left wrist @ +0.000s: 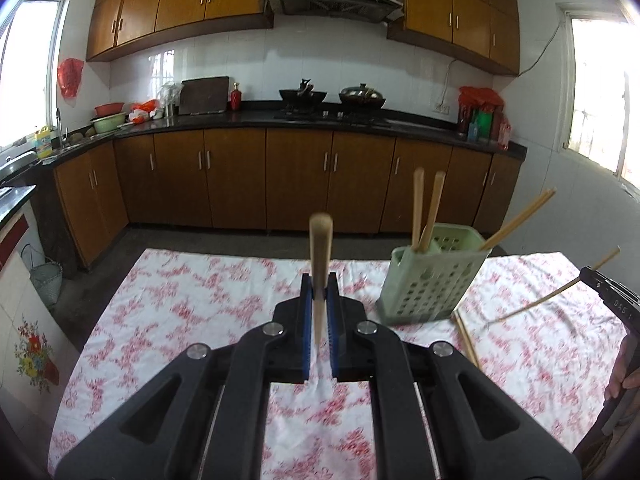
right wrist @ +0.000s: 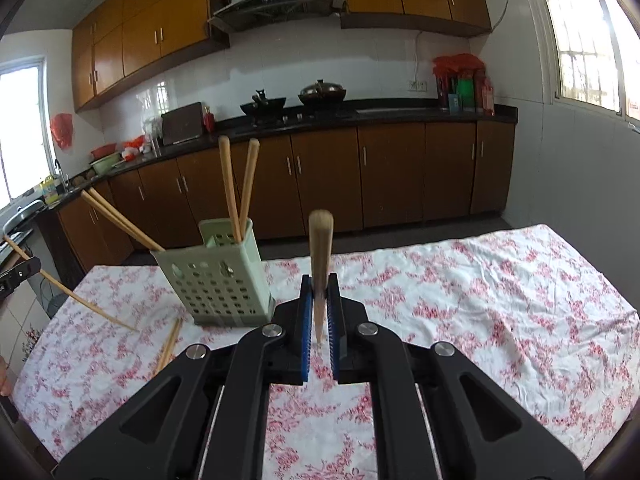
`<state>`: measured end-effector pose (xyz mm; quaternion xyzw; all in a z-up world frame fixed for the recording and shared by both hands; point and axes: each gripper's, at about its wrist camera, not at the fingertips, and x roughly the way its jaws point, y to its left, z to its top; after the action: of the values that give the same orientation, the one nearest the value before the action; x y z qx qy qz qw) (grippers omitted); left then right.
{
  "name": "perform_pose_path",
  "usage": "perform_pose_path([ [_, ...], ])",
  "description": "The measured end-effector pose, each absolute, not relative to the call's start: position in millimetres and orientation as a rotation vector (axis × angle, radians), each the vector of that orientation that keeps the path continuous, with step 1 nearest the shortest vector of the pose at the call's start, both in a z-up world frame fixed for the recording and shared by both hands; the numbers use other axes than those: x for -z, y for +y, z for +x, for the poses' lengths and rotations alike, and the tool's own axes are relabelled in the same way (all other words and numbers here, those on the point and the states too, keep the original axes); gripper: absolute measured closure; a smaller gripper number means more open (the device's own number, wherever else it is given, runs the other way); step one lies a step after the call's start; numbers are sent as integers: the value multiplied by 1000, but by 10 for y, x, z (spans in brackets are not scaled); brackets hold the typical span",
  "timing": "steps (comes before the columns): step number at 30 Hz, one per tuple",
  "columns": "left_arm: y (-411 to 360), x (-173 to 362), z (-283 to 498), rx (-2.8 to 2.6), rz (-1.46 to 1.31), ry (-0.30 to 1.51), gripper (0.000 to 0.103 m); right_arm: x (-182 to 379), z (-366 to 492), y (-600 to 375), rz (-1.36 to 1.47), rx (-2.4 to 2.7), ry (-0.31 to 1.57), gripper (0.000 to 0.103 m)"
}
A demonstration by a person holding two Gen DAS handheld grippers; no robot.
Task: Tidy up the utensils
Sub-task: 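Lift the right tool's chopstick above the green holder while the left tool lifts its own, then open the right tool over the green holder while the left tool releases its chopstick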
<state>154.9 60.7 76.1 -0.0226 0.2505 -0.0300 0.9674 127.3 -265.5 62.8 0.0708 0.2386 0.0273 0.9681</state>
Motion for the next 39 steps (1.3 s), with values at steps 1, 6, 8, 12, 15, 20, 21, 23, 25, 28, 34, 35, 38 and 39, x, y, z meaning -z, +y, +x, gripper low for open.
perform_pose_path([
  [1,599,-780,1548,64,-45,502,95,-679,1278,-2636,141,-62,471,95],
  [6,492,-953,1538,107,-55,469,95,-870,1297,-2552,131,-94,423,95],
  [8,430,-1037,1527,131,-69,450,95,-989,1304,-2510,141,-120,393,95],
  [12,271,-1231,1493,185,-90,395,95,-1246,1270,-2439,170,-165,313,95],
  [15,139,-1411,1495,219,-107,339,95,-1450,1279,-2373,187,-185,235,95],
  [20,-90,-1732,1635,229,-114,241,95,-1694,1389,-2281,218,-192,110,95],
  [21,-119,-1771,1664,225,-110,226,95,-1716,1421,-2270,224,-192,92,95],
  [23,-208,-1832,1791,210,-94,197,95,-1733,1513,-2252,239,-188,56,95],
  [25,-281,-1828,1899,201,-76,190,95,-1704,1590,-2239,238,-172,30,95],
  [28,-382,-1693,2093,188,-55,196,95,-1553,1756,-2209,241,-149,26,95],
  [34,-427,-1317,2409,192,-80,268,95,-1250,1967,-2173,248,-156,104,95],
  [35,-427,-1266,2438,197,-83,284,94,-1205,1968,-2168,242,-160,122,95],
  [38,-386,-1214,2434,199,-94,293,89,-1171,1903,-2184,233,-167,142,87],
  [39,-354,-1221,2402,199,-99,289,86,-1192,1876,-2188,235,-166,143,77],
])
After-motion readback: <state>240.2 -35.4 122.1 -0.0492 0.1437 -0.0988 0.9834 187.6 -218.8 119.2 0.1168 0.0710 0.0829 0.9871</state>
